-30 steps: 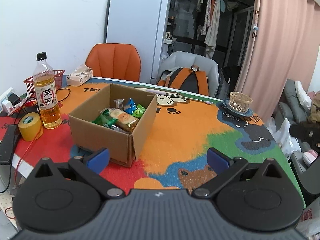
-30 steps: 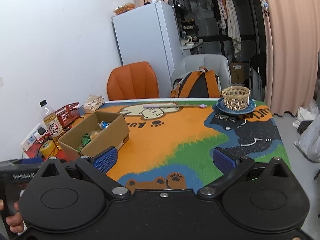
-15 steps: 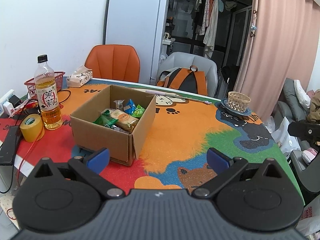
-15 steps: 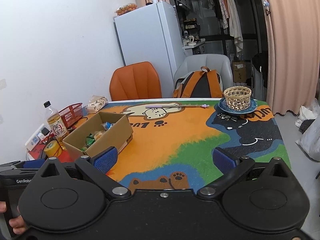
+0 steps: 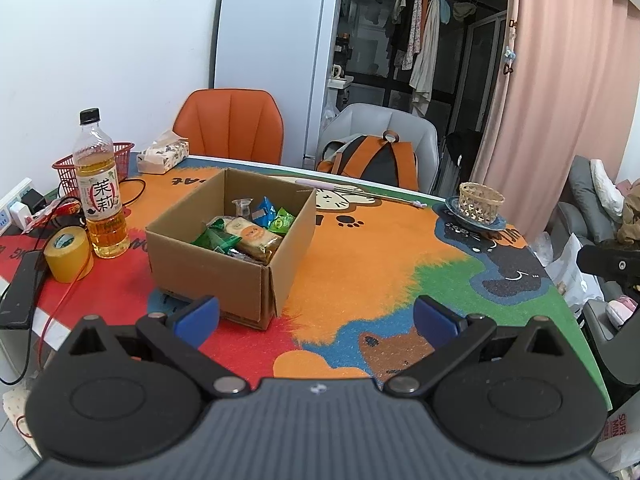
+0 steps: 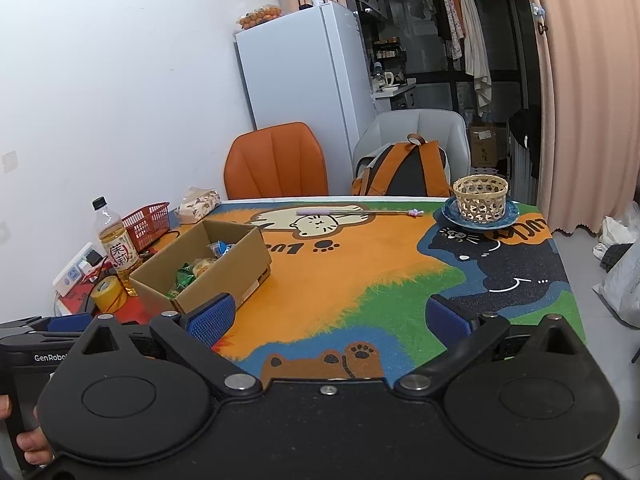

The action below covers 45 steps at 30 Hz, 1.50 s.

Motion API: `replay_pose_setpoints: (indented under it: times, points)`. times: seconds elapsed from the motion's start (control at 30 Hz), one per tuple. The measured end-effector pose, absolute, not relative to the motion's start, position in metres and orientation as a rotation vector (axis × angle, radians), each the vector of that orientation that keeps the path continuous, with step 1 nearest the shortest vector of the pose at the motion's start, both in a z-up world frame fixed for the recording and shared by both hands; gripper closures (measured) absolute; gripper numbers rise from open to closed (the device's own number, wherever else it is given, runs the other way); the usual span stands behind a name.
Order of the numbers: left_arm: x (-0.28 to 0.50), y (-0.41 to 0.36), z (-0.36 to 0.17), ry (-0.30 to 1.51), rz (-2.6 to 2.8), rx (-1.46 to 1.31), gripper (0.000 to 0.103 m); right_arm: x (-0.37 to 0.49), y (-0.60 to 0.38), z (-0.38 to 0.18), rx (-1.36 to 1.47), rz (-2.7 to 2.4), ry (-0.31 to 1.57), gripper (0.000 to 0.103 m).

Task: Organize snacks

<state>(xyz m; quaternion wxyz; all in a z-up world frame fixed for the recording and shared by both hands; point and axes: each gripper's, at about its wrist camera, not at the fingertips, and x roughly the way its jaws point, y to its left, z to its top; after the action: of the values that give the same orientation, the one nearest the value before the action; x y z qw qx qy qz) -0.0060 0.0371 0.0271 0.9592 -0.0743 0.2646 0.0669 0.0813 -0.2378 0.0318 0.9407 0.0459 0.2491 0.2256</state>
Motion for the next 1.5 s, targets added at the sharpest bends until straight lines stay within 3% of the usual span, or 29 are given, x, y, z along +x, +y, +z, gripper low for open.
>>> replay_pose_setpoints:
  times: [1.5]
  points:
    - [-0.0087, 0.0378, 0.0282, 0.536, 0.143, -0.143, 0.0, 0.0793, -0.2357, 0.0327, 0.074, 0.468, 0.5, 0.0]
